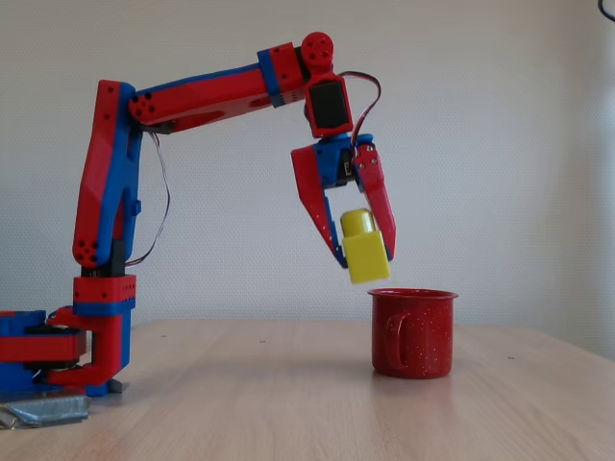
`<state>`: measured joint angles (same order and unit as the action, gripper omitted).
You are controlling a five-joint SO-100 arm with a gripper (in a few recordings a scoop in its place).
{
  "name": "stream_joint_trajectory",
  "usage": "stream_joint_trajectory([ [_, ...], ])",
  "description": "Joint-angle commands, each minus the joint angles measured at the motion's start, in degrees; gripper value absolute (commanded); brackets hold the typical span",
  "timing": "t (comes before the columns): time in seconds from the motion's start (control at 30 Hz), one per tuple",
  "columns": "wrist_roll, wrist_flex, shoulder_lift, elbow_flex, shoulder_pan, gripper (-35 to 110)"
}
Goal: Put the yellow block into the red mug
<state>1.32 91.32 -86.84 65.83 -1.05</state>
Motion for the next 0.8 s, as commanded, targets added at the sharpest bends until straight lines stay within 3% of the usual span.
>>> stream_joint_trajectory([
  [0.0,2.7,0.9,-6.8,-5.8,2.7,0],
  [0.43,10.6,-6.1,-3.2,-15.7,15.9,0],
  [0.77,14.3,-8.3,6.1,-23.7,18.6,0],
])
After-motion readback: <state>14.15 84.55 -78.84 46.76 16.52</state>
